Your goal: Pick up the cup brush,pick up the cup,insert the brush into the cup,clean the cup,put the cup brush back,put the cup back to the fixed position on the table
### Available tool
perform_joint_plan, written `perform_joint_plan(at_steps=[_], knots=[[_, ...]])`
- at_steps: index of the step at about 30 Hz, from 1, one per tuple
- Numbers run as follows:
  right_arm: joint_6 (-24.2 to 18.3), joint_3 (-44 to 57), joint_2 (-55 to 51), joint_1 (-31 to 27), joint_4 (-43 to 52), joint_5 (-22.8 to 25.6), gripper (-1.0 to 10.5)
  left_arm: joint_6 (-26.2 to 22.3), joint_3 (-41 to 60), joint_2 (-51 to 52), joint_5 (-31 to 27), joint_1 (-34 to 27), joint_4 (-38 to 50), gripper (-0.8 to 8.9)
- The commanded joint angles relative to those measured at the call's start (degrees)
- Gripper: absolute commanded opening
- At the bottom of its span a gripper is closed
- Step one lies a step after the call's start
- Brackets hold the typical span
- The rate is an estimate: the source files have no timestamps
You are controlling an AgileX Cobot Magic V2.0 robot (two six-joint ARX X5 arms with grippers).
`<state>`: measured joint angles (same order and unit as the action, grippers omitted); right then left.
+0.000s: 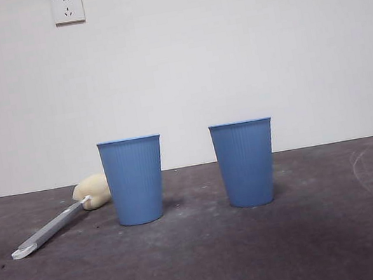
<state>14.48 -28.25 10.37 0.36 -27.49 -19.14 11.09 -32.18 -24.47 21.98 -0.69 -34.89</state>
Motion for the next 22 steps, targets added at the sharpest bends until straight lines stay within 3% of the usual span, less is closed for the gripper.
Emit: perform_joint_plan(at_steps=[1, 11, 17, 22], knots=[[-7.0, -6.0, 4.5, 0.0, -6.3, -3.6, -0.1, -3.9, -4.1, -2.0, 2.0, -0.1, -5.5, -0.08], [-22.2, -21.9, 20.8, 0.0, -29.2, -17.1, -0.1, -16.6, -16.9, -8.6, 9.6, -0.1, -26.8, -0.08], [-28.3, -25.9, 26.4, 0.0, -35.7, -17.7, -0.1, -18.6, -19.3, -9.6, 10.6, 0.5, -29.5, -0.08], [-28.5, -27.3, 28.2, 0.0, -36.7, -17.7, -0.1, -18.9, -19.3, -9.8, 10.6, 0.6, -29.9, -0.08]])
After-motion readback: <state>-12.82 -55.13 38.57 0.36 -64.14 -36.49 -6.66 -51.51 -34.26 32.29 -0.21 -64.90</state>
